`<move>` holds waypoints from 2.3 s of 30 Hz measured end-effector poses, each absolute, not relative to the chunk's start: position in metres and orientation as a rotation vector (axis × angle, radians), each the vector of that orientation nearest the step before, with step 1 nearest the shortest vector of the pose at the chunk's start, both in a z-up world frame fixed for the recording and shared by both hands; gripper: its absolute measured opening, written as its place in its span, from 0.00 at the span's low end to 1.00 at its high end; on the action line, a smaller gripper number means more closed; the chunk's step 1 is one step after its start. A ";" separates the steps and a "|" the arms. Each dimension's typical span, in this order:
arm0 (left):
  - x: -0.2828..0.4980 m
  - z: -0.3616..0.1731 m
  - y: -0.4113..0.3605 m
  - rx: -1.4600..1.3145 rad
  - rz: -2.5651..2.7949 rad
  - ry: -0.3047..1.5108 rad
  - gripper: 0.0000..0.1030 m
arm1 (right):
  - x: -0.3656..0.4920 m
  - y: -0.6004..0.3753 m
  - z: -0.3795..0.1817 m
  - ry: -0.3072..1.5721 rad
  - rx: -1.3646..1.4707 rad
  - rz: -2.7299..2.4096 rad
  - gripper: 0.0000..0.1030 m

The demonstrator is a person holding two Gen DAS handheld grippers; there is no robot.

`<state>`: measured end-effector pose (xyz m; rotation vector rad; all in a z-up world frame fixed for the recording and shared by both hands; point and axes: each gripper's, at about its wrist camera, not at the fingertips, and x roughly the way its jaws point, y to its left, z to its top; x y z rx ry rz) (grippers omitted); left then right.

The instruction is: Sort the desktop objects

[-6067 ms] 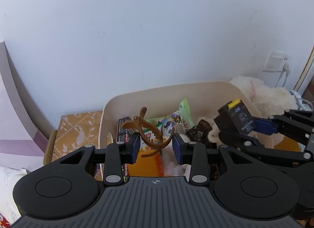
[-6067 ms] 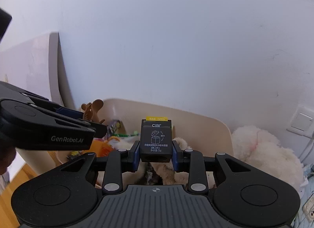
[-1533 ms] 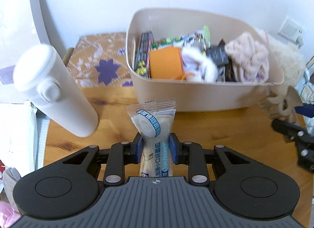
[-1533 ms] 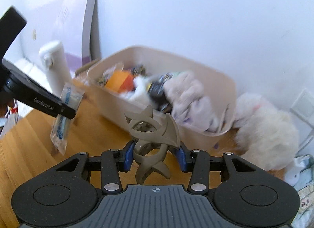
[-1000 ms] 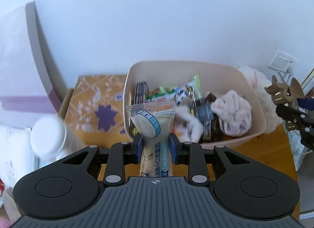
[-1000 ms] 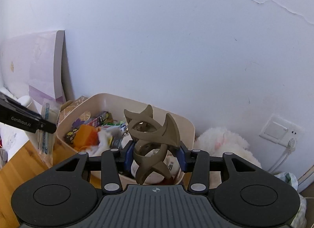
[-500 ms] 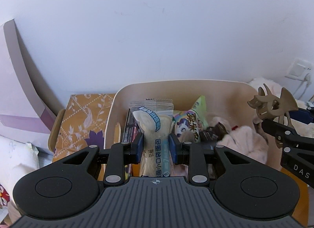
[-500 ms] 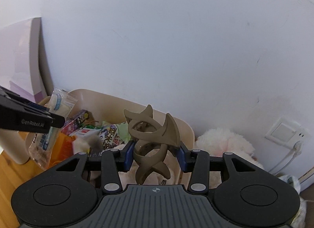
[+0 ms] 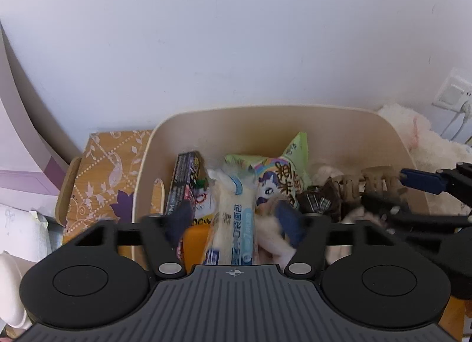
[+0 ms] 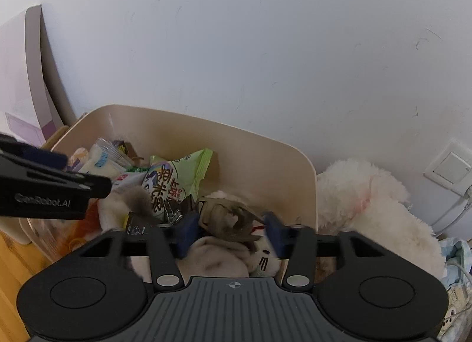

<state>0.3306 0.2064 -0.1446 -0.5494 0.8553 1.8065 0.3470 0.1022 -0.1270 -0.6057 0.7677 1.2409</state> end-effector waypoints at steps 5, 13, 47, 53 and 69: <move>0.326 -0.141 0.204 -0.578 1.806 0.862 0.74 | 0.345 0.098 -0.119 0.772 -0.575 1.236 0.82; 0.332 -0.130 0.184 -0.533 1.795 0.883 0.74 | 0.341 0.082 -0.095 0.793 -0.486 1.224 1.00; 0.388 -0.058 -0.002 -0.287 1.724 0.865 0.74 | 0.276 -0.088 0.009 0.812 -0.331 1.221 1.00; 0.400 -0.054 -0.037 -0.273 1.673 0.868 0.74 | 0.248 -0.112 0.023 0.756 -0.350 1.214 1.00; 0.411 -0.053 -0.118 -0.310 1.565 0.907 0.74 | 0.209 -0.153 0.037 0.781 -0.393 1.217 1.00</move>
